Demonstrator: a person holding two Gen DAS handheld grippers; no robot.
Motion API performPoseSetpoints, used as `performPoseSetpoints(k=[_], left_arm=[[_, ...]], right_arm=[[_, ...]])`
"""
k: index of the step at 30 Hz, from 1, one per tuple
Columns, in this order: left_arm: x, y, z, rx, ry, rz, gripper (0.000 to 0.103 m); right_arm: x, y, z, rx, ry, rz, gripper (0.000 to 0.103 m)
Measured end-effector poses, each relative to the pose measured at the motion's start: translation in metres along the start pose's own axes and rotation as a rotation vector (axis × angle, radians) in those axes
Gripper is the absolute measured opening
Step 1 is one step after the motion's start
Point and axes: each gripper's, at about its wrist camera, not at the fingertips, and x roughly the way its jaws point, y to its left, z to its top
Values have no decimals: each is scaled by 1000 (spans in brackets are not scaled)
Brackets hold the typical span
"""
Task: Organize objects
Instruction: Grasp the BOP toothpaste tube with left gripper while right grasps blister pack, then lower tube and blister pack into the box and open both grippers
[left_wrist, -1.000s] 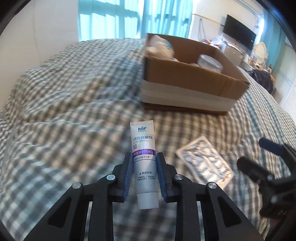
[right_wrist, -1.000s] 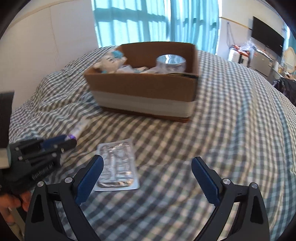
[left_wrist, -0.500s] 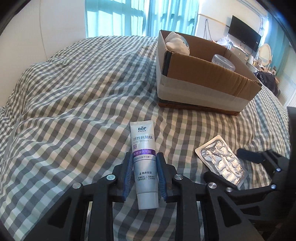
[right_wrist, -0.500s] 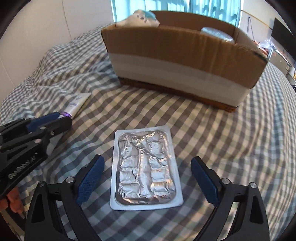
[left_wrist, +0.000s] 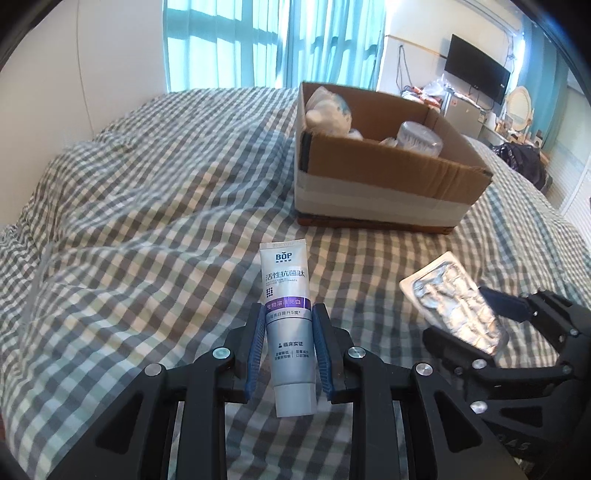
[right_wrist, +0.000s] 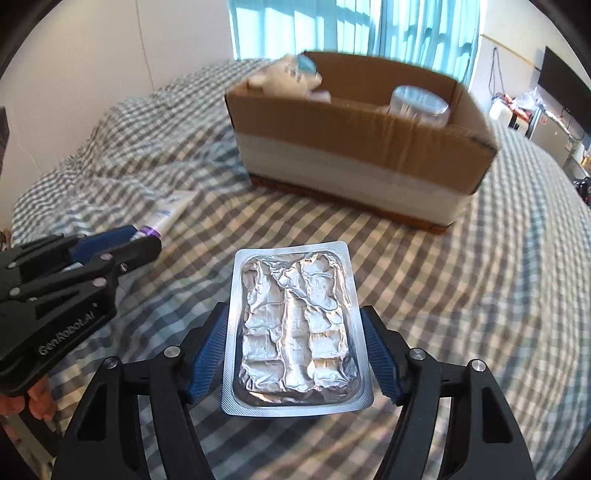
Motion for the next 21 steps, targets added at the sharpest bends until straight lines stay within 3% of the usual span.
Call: performPoseSetpoints(k=[21], left_arm=[[-105,-41,51,39,-242,-77,26]], right_arm=[[-164,-8,24,-11,-314,-55,70]])
